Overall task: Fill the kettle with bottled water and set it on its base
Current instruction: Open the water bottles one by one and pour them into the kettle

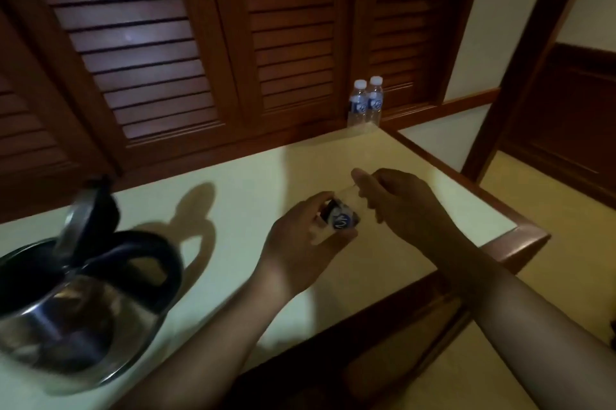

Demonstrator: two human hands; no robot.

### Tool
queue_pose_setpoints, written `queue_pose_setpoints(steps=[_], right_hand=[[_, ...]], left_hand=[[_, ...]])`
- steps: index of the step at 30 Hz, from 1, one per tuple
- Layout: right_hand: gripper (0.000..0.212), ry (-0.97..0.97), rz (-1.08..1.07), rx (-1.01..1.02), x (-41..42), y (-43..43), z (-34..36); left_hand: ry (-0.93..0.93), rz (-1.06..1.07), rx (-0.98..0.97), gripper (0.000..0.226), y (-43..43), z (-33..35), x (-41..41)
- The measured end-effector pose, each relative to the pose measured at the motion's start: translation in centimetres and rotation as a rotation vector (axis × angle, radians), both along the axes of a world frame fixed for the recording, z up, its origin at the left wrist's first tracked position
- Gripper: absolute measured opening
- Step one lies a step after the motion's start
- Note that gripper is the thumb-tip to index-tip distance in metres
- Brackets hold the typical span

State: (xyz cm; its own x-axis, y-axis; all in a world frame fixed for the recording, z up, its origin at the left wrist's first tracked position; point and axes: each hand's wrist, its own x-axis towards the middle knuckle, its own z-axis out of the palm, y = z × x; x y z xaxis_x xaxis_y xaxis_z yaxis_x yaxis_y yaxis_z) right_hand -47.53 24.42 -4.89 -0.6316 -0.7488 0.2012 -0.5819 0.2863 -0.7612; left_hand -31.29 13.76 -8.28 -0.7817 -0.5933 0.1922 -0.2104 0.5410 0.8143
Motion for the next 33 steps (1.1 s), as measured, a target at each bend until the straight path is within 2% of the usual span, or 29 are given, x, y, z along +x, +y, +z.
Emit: queue_pose_setpoints(steps=[2, 5, 9, 13, 17, 21, 25, 28, 33], right_hand=[[0.041, -0.049, 0.039, -0.077, -3.8, -0.3, -0.3], [0.026, -0.064, 0.118, -0.146, -8.6, -1.0, -1.3], [0.028, -0.195, 0.187, -0.256, -13.5, -2.5, -2.3], [0.027, -0.360, 0.232, -0.317, -17.7, -4.8, -3.8], [0.029, -0.288, 0.199, -0.335, -20.8, -6.9, -5.3], [0.016, -0.262, 0.116, -0.382, -23.7, -8.9, -6.1], [0.019, -0.173, 0.082, -0.380, -27.0, -10.2, -7.9], [0.015, -0.024, -0.013, -0.256, -29.3, -11.0, -10.2], [0.033, -0.010, -0.031, -0.259, -30.7, -11.1, -11.6]], left_hand=[[-0.025, -0.105, 0.060, 0.039, -0.9, -0.2, -3.4], [-0.074, -0.187, 0.118, 0.052, -2.4, -0.8, -7.6], [-0.065, -0.177, 0.140, 0.051, -4.0, -1.4, -12.8], [-0.031, -0.168, 0.240, 0.048, -5.3, -1.6, -17.1], [-0.106, -0.138, 0.177, 0.050, -7.2, -2.2, -21.7], [-0.127, -0.012, 0.008, 0.045, -9.1, -3.2, -26.5], [-0.015, 0.133, 0.061, 0.050, -10.5, -4.0, -30.8], [0.047, 0.237, 0.141, 0.053, -11.0, -4.3, -33.2], [0.065, 0.320, 0.066, 0.050, -11.7, -5.0, -36.6]])
